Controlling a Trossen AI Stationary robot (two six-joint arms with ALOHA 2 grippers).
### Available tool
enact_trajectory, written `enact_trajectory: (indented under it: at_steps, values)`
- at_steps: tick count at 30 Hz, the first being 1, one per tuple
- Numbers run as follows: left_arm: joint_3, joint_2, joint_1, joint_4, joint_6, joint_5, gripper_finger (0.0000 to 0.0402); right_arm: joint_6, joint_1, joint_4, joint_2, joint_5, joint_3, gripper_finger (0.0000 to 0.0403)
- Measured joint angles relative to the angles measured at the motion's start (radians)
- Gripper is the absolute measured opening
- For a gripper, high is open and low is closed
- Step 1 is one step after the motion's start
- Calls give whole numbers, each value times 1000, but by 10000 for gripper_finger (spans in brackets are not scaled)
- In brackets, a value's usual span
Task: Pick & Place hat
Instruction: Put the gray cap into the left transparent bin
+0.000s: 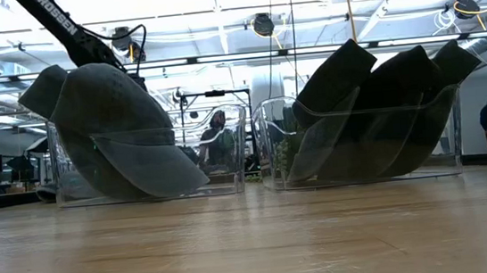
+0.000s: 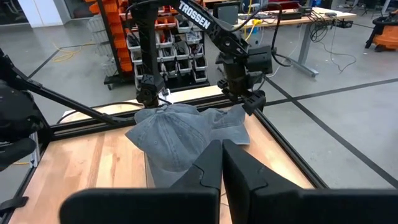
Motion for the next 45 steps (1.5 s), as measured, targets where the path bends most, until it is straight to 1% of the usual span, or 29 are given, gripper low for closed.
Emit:
enact_trajectory:
  at_steps: [3, 5, 8, 10, 12, 14, 17, 19, 20, 22, 26, 34, 37, 42, 45]
  values:
    - [0, 17, 0, -10, -16, -3, 346, -1, 0, 0, 0, 0, 0, 0]
    - [0, 33, 1, -22, -18, 5, 335, -10, 0, 0, 0, 1, 0, 0]
    - [0, 37, 0, -46, -27, 27, 304, -28, 0, 0, 0, 2, 0, 0]
    - [0, 36, -1, -49, -29, 31, 274, -29, 0, 0, 0, 2, 0, 0]
    - [0, 36, 1, -43, -27, 33, 235, -34, 0, 0, 0, 2, 0, 0]
    - [0, 36, 5, -31, -22, 50, 187, -49, 0, 0, 0, 2, 0, 0]
    - [0, 36, 5, -7, 1, 64, 100, -55, 0, 0, 0, 3, 0, 0]
    - [0, 35, 5, 17, 24, 95, 37, -56, 0, 0, 0, 5, 0, 0]
    - [0, 33, 2, 30, 29, 110, 20, -56, 0, 0, 0, 5, 0, 0]
    - [0, 12, -3, 48, 18, 129, 16, -56, 0, 0, 0, 6, 0, 0]
    - [13, -68, -18, 63, 6, 128, 8, -56, 0, 0, 0, 6, 0, 0]
    - [44, -299, -28, 61, -3, 138, 6, -48, -11, 0, 0, 6, 0, 0]
    - [57, -364, -31, 29, -13, 138, 6, -49, -26, 0, 0, 6, 0, 0]
    - [117, -440, -43, -14, -23, 121, 6, -49, -49, 6, 0, 5, 0, 0]
    - [168, -466, -58, -27, -24, 109, 6, -19, -56, 18, 0, 4, 0, 0]
